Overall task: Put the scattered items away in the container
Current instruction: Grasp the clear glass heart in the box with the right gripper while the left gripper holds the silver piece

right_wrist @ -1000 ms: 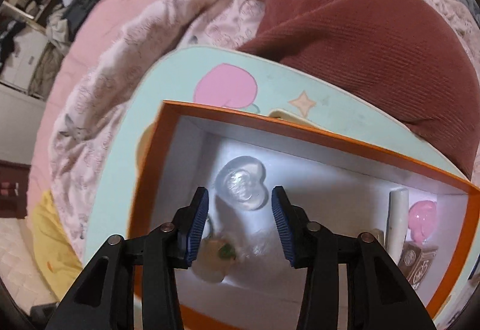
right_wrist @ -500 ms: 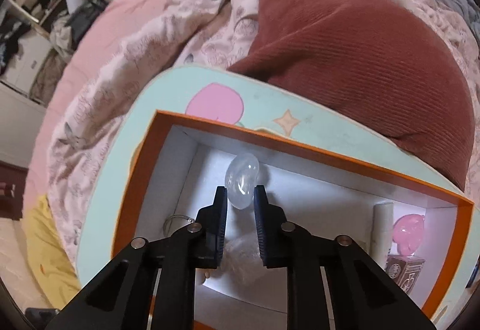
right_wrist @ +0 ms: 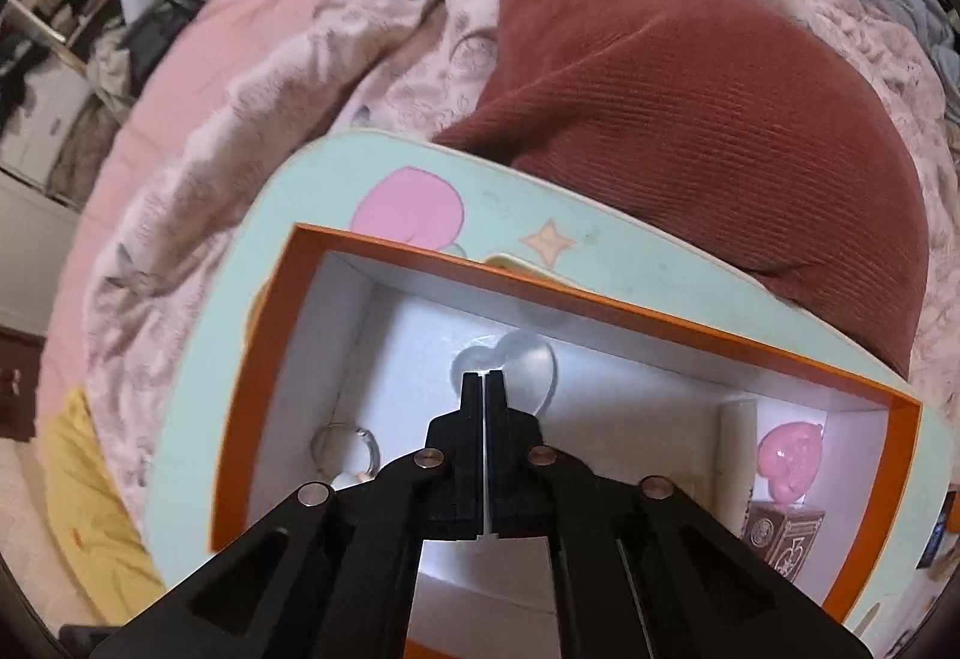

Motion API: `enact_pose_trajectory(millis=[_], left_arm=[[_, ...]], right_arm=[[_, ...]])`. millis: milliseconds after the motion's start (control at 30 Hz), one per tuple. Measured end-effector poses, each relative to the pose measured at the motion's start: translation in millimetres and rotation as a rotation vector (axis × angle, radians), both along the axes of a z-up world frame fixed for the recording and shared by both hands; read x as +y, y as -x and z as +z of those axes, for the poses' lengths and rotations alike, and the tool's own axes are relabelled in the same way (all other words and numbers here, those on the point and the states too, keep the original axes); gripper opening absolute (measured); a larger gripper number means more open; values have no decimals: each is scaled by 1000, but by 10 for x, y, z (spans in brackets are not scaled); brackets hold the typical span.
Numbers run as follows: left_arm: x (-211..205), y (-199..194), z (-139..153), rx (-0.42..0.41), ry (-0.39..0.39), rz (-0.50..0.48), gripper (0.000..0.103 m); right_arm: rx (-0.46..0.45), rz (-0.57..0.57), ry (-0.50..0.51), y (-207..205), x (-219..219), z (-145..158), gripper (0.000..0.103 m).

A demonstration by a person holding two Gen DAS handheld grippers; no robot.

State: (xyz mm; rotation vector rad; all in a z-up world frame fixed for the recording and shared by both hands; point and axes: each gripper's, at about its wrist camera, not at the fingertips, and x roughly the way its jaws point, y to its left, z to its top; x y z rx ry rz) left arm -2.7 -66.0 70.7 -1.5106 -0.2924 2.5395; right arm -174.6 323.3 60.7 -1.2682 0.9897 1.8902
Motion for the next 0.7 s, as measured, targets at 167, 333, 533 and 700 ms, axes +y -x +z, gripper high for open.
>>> enact_pose_trajectory(millis=[167, 333, 533, 700], left_arm=[[-57, -30, -41, -10, 1, 14, 29], [-85, -40, -12, -1, -1, 28, 29], [0, 13, -76, -7, 22, 26, 29], [94, 59, -286, -34, 68, 34, 29]], right_arm=[[6, -20, -12, 20, -29, 38, 46], [14, -51, 1, -127, 59, 97, 46], [8, -57, 40, -140, 99, 83, 46], [-74, -30, 37, 47, 51, -89, 46]])
